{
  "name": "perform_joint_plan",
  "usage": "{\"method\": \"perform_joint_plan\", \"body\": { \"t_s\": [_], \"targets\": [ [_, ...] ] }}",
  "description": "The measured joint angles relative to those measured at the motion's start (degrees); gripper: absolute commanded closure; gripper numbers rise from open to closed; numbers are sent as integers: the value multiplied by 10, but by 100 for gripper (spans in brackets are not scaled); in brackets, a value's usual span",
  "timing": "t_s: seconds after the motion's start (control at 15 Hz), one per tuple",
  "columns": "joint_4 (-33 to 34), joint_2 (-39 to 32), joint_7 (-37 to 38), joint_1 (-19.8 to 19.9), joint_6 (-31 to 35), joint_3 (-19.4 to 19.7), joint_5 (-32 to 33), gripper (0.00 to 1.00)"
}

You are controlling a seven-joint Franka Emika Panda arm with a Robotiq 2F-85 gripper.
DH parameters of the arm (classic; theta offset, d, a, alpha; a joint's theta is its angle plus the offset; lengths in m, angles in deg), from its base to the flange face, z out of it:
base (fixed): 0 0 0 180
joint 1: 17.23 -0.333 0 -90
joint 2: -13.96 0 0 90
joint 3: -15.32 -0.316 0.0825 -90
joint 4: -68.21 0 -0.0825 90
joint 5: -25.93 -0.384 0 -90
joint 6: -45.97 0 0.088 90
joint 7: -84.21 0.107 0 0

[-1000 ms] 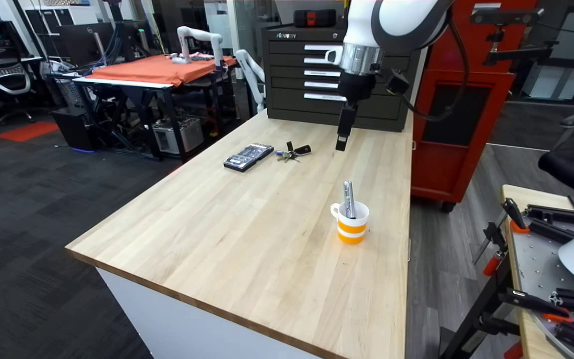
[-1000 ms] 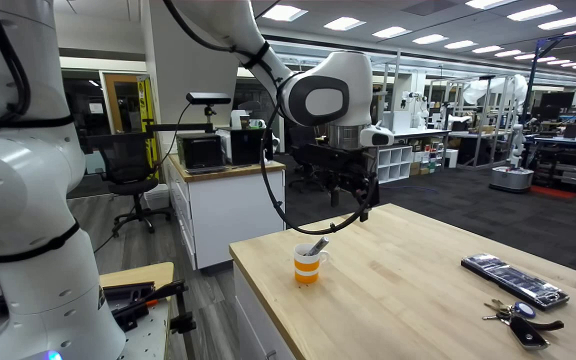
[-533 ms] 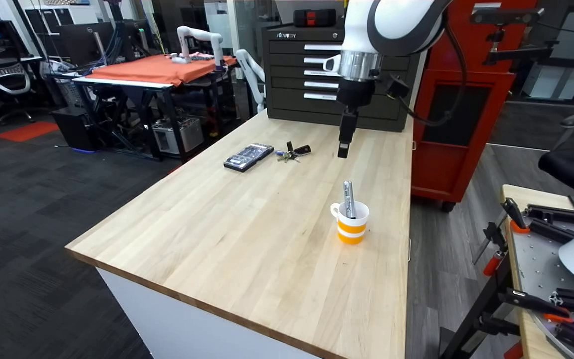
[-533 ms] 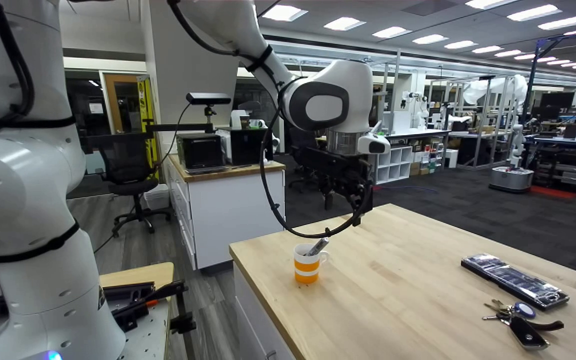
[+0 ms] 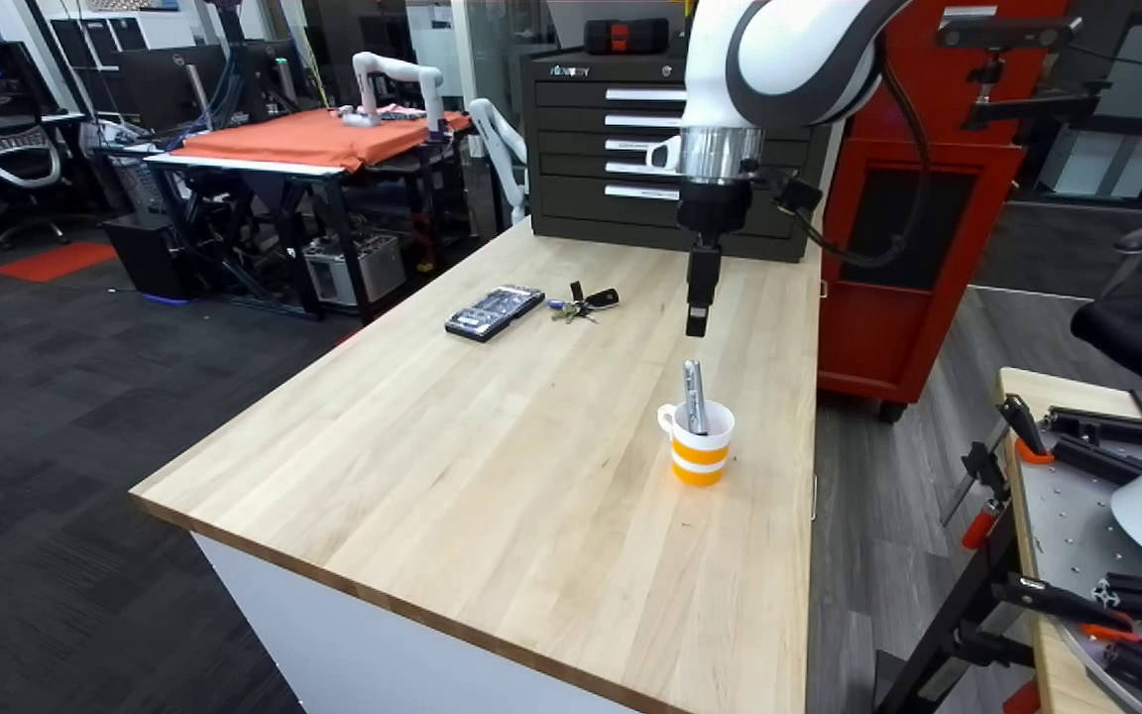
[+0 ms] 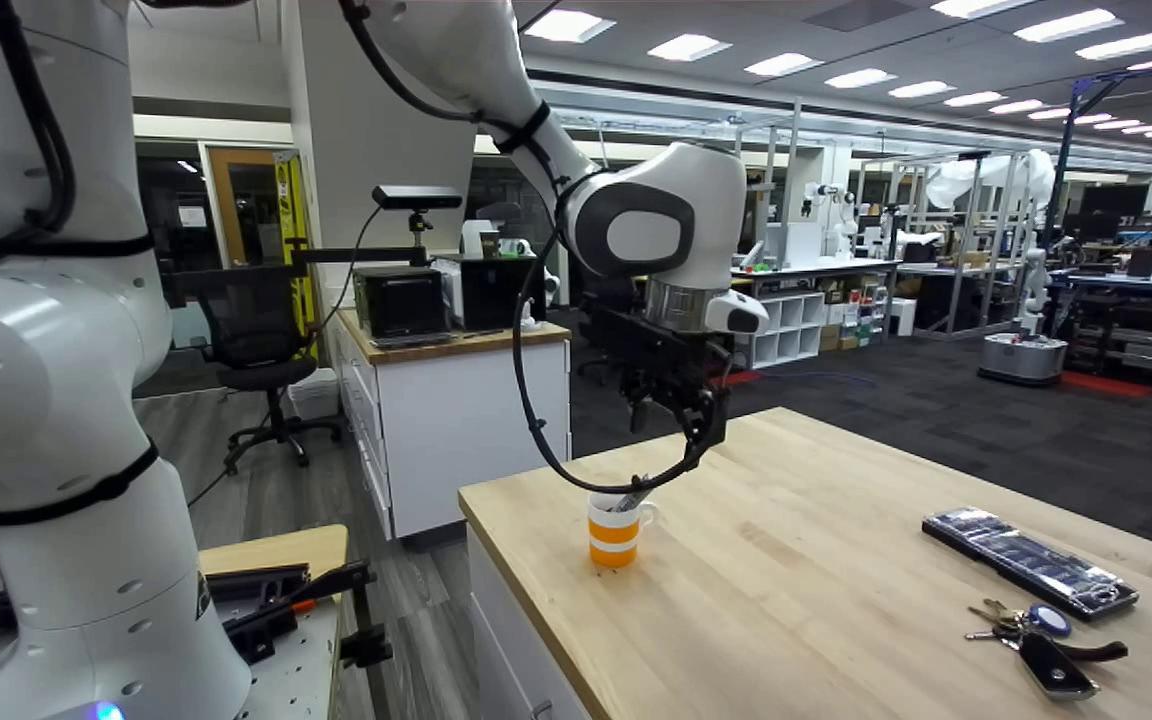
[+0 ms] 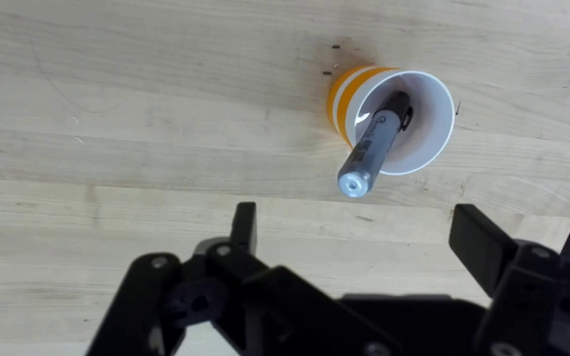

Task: Remove the marker from the mug and put it on the table

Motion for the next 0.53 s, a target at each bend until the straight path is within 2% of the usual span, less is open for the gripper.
{"method": "perform_joint_plan", "body": {
  "t_s": [0.53],
  "targets": [
    [1,-38,-49,9,0,-19,-37,0]
  ]
}}
